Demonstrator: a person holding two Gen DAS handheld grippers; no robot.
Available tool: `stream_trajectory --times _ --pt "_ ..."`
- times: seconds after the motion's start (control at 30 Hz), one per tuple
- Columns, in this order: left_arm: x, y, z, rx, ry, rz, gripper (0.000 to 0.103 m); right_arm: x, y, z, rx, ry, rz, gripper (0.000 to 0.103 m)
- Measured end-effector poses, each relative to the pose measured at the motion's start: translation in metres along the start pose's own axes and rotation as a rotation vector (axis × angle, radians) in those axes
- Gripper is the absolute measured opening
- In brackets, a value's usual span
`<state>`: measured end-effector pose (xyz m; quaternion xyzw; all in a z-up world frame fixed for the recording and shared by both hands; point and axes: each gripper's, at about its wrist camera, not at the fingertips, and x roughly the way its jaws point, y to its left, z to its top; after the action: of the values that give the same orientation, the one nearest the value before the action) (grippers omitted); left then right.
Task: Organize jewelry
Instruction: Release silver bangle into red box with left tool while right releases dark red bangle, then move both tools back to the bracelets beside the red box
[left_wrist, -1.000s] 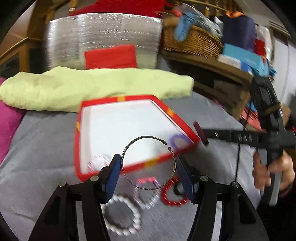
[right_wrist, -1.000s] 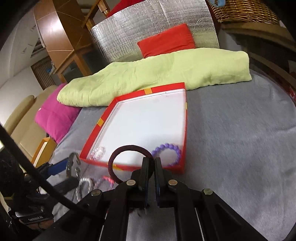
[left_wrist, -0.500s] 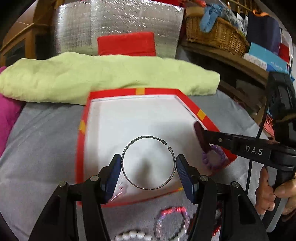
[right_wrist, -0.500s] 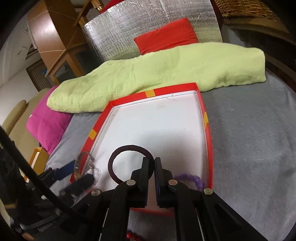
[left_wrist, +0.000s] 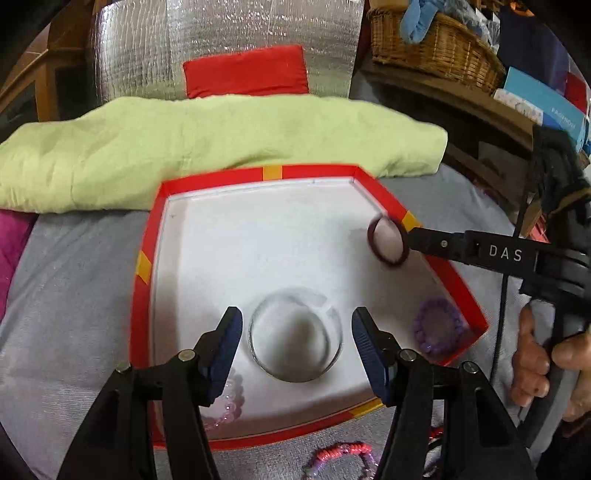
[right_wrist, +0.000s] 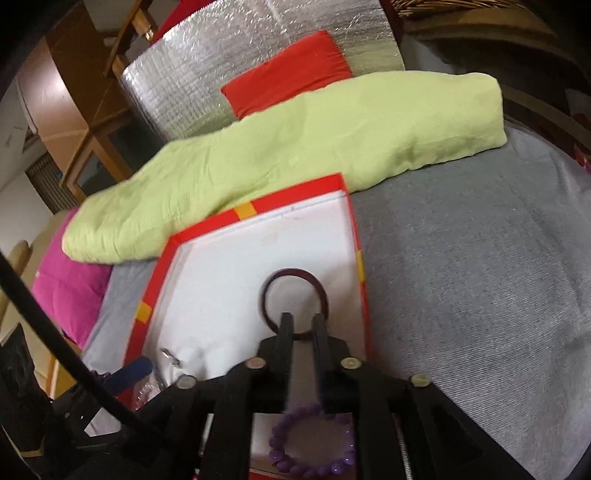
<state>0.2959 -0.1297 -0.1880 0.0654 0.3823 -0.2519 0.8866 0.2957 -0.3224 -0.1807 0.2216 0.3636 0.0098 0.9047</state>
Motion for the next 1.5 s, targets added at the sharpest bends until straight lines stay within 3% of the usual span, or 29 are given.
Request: stream_trajectory --times 0.03,0.07,0.23,0.47,0.63,0.83,1.0,1.13,1.27,1.5 --pt "-0.005 0.0 0.002 -0.007 -0.009 -0.009 0.063 -0.002 -0.002 0.002 0.015 -0.009 0.005 0.053" --pt "-0.008 0.001 0.003 -0.011 -0.013 -0.013 0.063 -0.006 -0.006 0.002 0.04 -0.029 0.023 0.054" --pt "-0.032 0.014 0.007 -0.057 -0.039 -0.004 0.064 -0.023 -0.01 0.003 0.101 -0.047 0.022 0.054" --pt "-0.063 0.036 0.003 -0.119 -0.06 0.016 0.064 -0.071 -0.01 -0.021 0.096 -0.155 -0.068 0.054" --pt "-0.074 0.045 -0.014 -0.097 -0.012 0.058 0.064 -0.083 -0.02 -0.047 0.156 -0.098 -0.159 0.054" --pt "-0.089 0.049 -0.028 -0.024 -0.02 0.136 0.064 -0.114 -0.013 -0.058 0.173 -0.062 -0.233 0.054" --pt "-0.095 0.058 -0.03 -0.069 -0.032 0.094 0.064 -0.145 0.018 -0.045 0.113 -0.05 -0.307 0.054" --pt "-0.092 0.061 -0.032 -0.066 -0.012 0.128 0.064 -0.154 0.041 -0.027 0.079 -0.087 -0.274 0.055" --pt "-0.091 0.063 -0.031 -0.066 -0.014 0.141 0.064 -0.137 0.053 -0.028 0.024 -0.069 -0.244 0.055" --pt "-0.082 0.07 -0.036 -0.093 0.02 0.181 0.064 -0.12 0.026 -0.038 0.072 -0.045 -0.16 0.055"
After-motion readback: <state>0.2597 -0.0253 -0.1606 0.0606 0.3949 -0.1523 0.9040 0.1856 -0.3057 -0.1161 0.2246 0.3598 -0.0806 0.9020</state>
